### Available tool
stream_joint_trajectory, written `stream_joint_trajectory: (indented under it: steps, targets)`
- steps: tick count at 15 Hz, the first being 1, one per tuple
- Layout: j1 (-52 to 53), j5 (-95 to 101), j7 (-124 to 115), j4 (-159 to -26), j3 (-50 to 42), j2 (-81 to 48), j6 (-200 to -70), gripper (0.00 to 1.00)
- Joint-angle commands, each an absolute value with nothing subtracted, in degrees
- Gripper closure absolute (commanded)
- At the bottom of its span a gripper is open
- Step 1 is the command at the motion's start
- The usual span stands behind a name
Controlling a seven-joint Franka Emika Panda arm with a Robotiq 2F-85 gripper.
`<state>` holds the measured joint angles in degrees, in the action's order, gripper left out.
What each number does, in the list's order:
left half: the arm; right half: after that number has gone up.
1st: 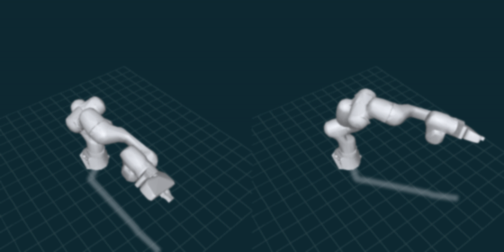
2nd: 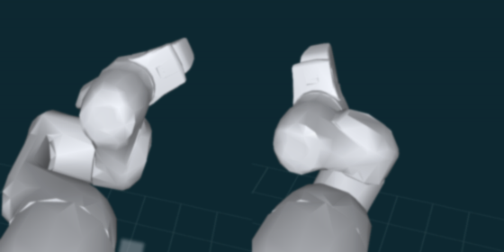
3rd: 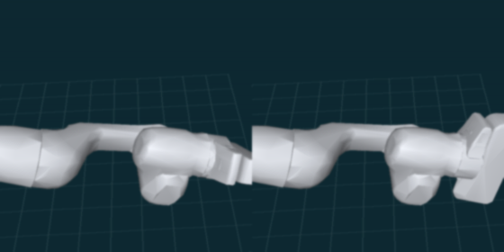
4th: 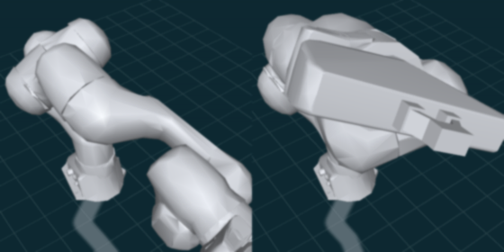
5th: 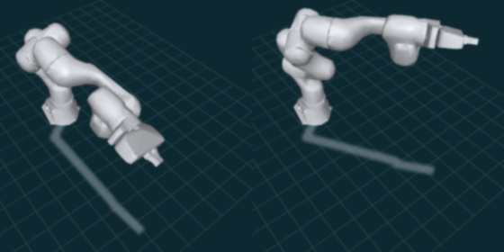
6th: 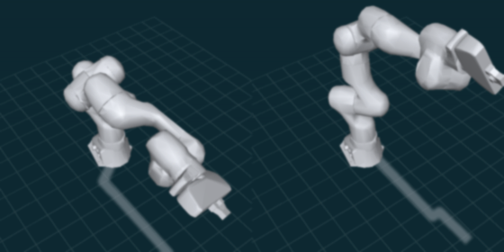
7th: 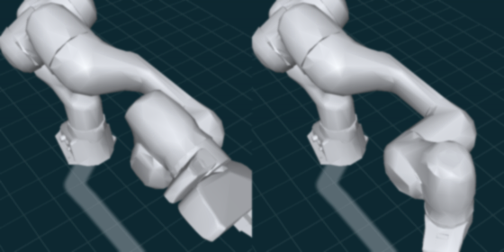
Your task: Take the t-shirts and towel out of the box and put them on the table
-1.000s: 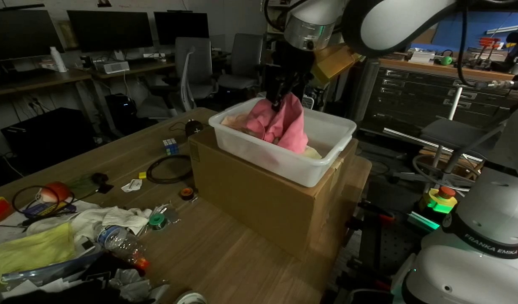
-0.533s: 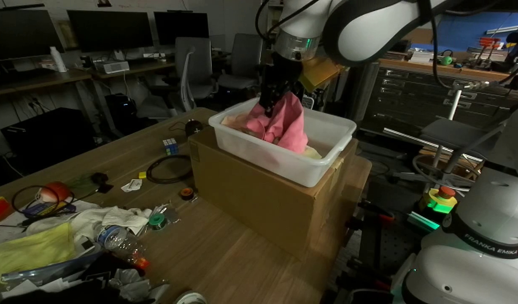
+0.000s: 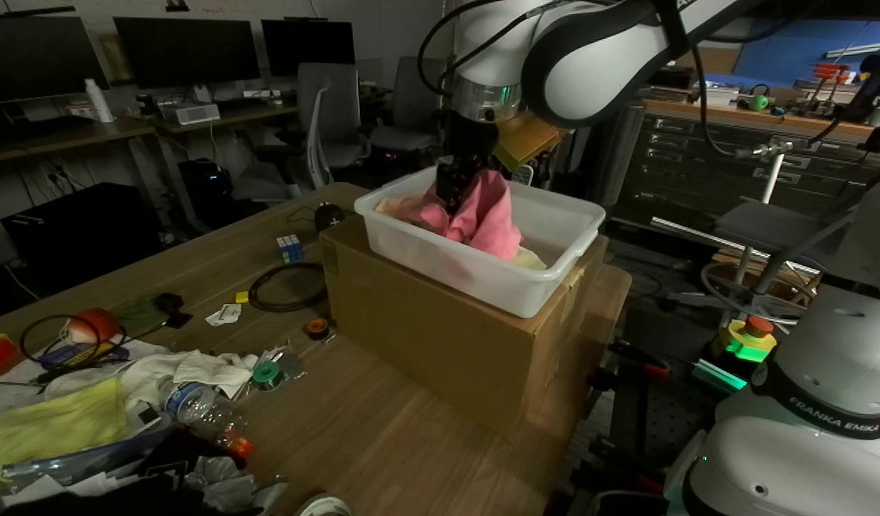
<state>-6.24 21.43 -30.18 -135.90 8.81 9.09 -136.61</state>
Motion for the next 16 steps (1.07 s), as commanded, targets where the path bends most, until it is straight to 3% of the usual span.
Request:
stream_joint_trajectory:
  steps: [1, 6, 9, 13, 16]
  targets:
    - [-3.67, 18.22, -26.19, -133.81, 6.84, 8.44, -135.05, 0.55]
    - [-1.1, 9.32, -17.62, -134.37, 5.45, 10.36, -133.04, 0.9]
    - [-0.73, 7.12, -16.61, -134.78, 5.15, 11.87, -132.3, 0.96]
    - [-1.06, 6.75, -17.95, -135.52, 5.16, 15.05, -132.43, 0.91]
    - [-1.54, 8.11, -20.21, -136.25, 5.74, 20.64, -132.54, 0.92]
